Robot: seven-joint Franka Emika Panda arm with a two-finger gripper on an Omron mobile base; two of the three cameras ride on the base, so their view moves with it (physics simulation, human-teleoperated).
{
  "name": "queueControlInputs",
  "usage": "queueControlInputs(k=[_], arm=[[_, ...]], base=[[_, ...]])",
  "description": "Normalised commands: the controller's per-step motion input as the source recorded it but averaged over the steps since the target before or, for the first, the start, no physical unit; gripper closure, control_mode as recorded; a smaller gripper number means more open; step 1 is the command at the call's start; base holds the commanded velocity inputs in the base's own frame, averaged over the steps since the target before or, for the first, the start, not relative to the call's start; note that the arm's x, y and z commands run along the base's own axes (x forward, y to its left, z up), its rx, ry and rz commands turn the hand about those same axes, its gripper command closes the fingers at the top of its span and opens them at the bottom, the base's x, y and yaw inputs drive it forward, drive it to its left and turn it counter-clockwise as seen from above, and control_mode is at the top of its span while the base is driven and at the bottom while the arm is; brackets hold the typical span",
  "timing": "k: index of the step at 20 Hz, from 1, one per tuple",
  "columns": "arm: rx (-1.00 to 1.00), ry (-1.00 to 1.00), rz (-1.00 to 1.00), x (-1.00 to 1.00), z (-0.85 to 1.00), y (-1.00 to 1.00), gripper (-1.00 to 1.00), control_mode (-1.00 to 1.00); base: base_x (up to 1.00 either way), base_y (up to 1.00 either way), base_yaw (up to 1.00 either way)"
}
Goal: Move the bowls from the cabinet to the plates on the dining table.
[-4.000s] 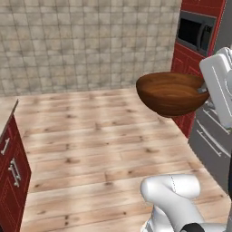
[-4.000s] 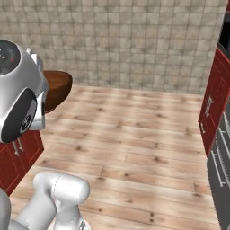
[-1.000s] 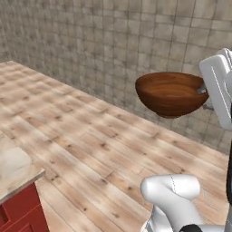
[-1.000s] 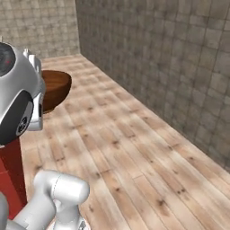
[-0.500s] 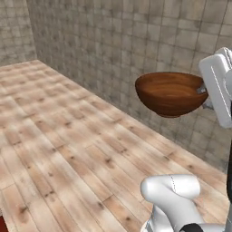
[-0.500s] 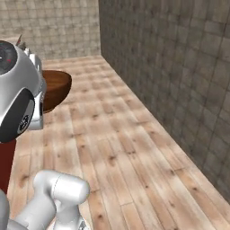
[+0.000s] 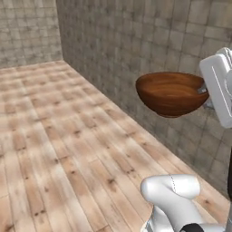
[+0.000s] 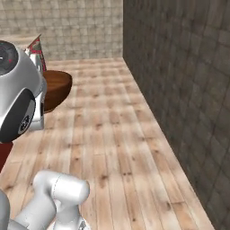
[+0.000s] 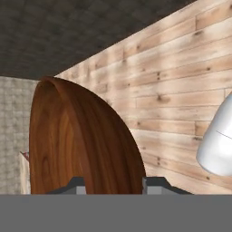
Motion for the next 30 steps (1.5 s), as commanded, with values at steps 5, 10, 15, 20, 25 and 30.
queueControlInputs(k=[5, 10, 15, 20, 25, 30], arm=[[0.0, 0.0, 0.0, 0.0, 0.0, 0.0, 1.0, 1.0], [0.0, 0.0, 0.0, 0.0, 0.0, 0.0, 1.0, 1.0], [0.0, 0.0, 0.0, 0.0, 0.0, 0.0, 1.0, 1.0], [0.0, 0.0, 0.0, 0.0, 0.0, 0.0, 1.0, 1.0], [0.0, 0.0, 0.0, 0.0, 0.0, 0.0, 1.0, 1.0], [0.0, 0.0, 0.0, 0.0, 0.0, 0.0, 1.0, 1.0]], base=[[1.0, -0.34, 0.44], [1.0, -0.26, 0.41], [1.0, -0.26, 0.43], [1.0, -0.53, 0.37], [1.0, -0.71, 0.31], [1.0, -0.72, 0.23]])
